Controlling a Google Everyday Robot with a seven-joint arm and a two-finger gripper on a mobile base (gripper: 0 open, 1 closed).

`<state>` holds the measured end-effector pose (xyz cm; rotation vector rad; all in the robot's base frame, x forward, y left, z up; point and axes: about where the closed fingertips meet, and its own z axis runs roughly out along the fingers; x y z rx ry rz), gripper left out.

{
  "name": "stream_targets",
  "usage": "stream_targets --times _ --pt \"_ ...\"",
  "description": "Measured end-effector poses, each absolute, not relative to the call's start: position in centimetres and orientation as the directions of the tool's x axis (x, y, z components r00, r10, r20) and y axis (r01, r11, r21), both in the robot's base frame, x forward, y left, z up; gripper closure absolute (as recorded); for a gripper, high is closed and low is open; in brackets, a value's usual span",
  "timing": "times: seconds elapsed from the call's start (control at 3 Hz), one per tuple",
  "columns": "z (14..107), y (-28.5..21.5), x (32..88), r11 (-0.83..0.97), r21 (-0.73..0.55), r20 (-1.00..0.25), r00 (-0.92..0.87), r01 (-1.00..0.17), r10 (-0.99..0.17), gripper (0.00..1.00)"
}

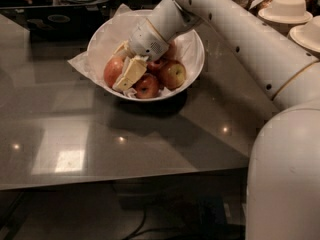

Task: Pick apple from white bowl

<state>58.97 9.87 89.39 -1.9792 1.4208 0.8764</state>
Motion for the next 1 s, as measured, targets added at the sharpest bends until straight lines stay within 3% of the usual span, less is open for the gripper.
stream_targets --times 0.67,1.0 --pt "95.6 6.8 57.9 -0.249 -0.197 -0.846 0.292 -0.948 -0.445 1.0" --pt "97.8 4.2 57.0 -0.193 -0.233 -0.843 0.297 -0.953 -0.448 1.0"
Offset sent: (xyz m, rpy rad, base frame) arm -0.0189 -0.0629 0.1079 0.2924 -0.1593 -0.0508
